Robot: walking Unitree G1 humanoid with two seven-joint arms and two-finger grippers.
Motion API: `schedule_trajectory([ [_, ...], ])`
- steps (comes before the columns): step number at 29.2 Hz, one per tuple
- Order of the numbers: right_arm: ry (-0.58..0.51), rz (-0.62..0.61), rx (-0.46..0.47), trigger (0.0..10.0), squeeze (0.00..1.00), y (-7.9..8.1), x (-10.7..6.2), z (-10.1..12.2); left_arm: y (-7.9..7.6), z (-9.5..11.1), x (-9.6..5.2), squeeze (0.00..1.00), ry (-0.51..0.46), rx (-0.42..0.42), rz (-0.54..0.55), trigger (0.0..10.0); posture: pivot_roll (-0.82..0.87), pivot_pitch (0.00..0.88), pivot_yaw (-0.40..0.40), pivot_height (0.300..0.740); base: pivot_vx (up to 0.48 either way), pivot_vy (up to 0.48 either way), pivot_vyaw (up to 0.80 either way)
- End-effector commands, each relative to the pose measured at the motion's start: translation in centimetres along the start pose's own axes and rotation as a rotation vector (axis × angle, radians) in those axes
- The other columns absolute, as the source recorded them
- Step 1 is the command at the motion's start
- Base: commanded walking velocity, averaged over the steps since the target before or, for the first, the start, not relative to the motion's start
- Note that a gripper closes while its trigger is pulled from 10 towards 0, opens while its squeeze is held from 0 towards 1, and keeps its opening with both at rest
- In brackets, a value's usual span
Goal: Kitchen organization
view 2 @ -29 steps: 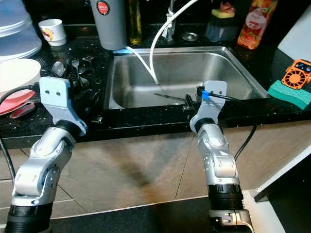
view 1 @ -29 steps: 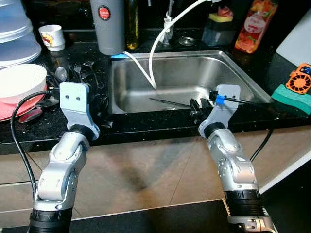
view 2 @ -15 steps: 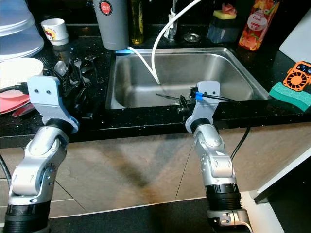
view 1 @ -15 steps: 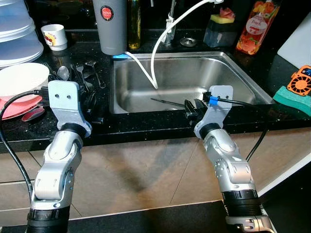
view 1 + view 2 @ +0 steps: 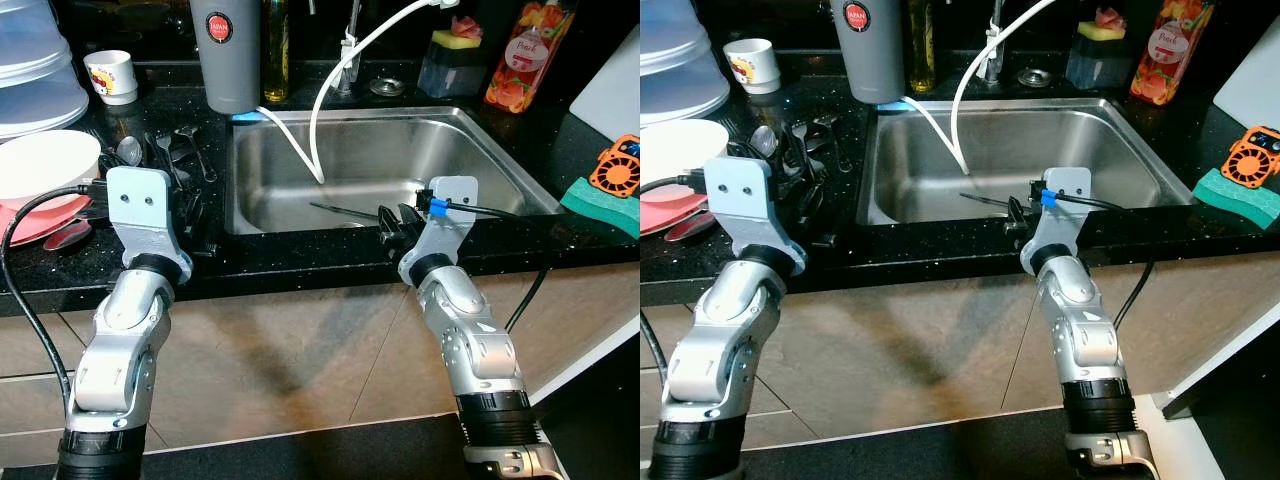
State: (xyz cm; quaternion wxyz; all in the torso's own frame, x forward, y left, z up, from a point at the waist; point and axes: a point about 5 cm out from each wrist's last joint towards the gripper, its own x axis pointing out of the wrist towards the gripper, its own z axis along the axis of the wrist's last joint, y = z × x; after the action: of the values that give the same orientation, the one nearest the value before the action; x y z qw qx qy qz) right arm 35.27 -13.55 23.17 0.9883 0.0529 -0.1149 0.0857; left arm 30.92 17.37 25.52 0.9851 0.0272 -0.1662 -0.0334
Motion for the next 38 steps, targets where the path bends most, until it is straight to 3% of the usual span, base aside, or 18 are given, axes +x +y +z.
schedule_trajectory([
  [1,0.001,-0.002,0.010,10.0,0.00,0.0,-0.1,0.1,0.1,-0.1,-0.1,0.00,-0.001,-0.005,-0.007,10.0,0.02,0.143,-0.009,0.740,0.352,0.000,0.00],
  [16,0.001,0.000,0.012,10.0,0.00,0.0,-0.1,0.1,0.1,0.0,-0.1,0.00,-0.005,-0.008,-0.009,10.0,0.03,0.144,-0.009,0.740,0.350,0.000,0.00],
  [38,0.007,-0.007,0.012,10.0,0.00,-0.3,0.0,0.0,-1.0,0.5,-0.2,0.00,-0.028,-0.017,-0.060,10.0,0.03,0.160,-0.009,0.740,0.000,0.000,0.00],
])
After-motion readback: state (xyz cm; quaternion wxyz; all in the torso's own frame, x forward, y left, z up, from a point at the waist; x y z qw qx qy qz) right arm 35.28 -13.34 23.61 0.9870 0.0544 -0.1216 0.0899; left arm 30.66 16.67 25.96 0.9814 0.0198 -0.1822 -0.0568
